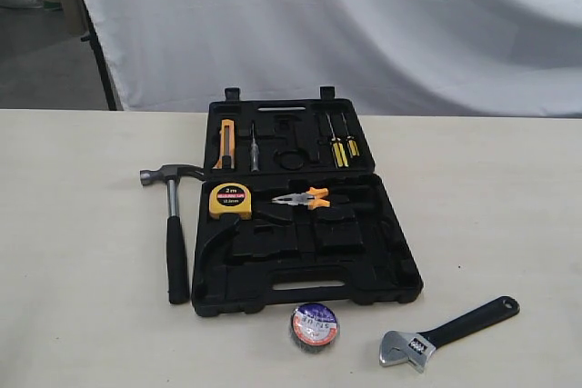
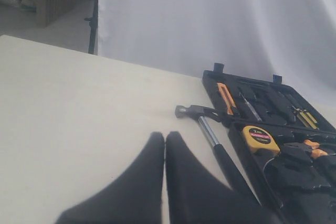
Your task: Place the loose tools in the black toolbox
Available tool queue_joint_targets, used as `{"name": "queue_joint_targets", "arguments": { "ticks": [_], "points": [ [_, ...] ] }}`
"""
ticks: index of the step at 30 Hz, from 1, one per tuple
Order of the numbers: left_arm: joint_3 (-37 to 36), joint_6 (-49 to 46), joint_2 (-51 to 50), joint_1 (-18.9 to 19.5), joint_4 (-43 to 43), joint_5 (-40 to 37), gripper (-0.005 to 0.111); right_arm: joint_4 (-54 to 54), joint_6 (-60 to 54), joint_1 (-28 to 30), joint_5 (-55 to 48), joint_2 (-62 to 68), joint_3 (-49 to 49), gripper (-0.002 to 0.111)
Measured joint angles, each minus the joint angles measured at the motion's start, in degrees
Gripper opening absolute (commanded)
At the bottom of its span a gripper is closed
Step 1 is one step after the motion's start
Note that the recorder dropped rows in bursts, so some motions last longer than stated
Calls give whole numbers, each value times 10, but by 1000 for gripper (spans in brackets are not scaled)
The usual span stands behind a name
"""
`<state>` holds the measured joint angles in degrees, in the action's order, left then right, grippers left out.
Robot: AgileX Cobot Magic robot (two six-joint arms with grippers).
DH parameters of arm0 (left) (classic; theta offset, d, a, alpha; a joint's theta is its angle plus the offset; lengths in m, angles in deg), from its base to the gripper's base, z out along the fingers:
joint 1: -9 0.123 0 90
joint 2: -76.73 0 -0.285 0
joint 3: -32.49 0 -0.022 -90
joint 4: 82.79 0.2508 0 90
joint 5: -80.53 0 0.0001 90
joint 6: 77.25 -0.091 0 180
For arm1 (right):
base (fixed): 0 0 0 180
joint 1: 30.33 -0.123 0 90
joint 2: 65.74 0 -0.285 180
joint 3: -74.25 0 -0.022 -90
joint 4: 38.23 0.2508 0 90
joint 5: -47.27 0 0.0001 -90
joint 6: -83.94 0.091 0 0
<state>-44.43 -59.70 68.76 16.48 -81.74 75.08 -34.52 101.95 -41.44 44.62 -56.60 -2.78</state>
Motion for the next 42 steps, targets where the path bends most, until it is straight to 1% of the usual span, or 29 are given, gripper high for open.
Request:
{"name": "queue_joint_targets", "arguments": {
  "ticks": [9,12,15,24,25,26,27,30,33,37,40,42],
  "points": [
    [0,0,0,0,0,0,1,0,0,0,7,149,0,0],
    [0,0,0,0,0,0,1,0,0,-16,22,218,5,0],
    [0,0,0,0,0,0,1,0,0,-57,44,298,13,0],
    [0,0,0,0,0,0,1,-5,0,-242,147,515,44,0],
    [0,0,0,0,0,0,1,0,0,-262,155,539,50,2],
    [0,0,0,0,0,0,1,8,0,-280,157,564,57,7],
    [0,0,0,0,0,0,1,16,0,-297,159,588,67,14],
    [0,0,0,0,0,0,1,30,0,-336,161,654,102,39],
    [0,0,0,0,0,0,1,33,-6,-372,161,717,147,57],
    [0,0,0,0,0,0,1,34,-42,-425,165,795,209,70],
    [0,0,0,0,0,0,1,34,-72,-446,141,837,258,72],
    [0,0,0,0,0,0,1,34,-97,-448,106,857,296,72]
  ]
}}
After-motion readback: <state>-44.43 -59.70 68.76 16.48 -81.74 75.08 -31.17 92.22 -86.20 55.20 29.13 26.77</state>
